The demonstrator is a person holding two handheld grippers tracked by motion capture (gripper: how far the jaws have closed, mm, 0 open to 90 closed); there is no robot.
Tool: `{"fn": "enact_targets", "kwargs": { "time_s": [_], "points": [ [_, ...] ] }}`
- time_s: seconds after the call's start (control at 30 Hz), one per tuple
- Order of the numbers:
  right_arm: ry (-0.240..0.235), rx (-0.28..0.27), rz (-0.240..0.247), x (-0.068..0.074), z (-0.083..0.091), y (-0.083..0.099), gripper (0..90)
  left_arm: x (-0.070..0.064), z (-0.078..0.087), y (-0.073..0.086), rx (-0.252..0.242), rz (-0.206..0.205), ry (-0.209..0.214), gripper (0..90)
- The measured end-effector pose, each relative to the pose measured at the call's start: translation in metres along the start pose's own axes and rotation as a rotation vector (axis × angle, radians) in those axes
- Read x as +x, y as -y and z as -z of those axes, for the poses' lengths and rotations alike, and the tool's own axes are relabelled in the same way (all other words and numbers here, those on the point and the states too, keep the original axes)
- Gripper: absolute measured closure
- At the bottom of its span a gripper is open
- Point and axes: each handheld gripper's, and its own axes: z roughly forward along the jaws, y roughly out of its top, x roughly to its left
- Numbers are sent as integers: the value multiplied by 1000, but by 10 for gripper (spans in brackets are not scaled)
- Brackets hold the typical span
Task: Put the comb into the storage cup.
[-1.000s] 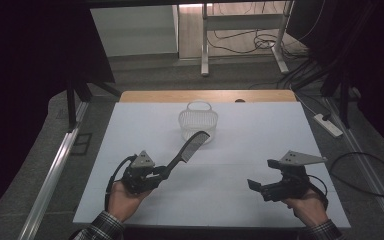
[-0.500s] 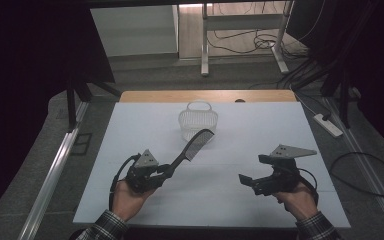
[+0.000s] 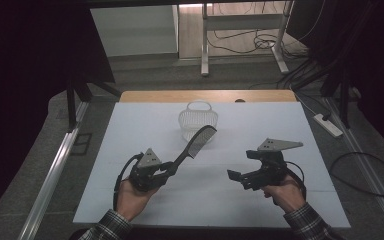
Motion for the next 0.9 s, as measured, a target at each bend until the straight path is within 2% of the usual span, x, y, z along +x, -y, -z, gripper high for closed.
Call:
{"fn": "enact_targets", "kwargs": {
  "time_s": [0.33,0.6,0.9],
  "points": [
    [-24,3,-4,0,-13,-12,0,-5,-4,-4,-23,-16,-4,717],
    [-45,13,-61,-1,-22,-21,0,-9,-3,-6,-49,-28,-11,717],
    [-63,33,-91,-1,-33,-31,0,-15,-5,-8,-63,-52,-17,717]
  ]
}}
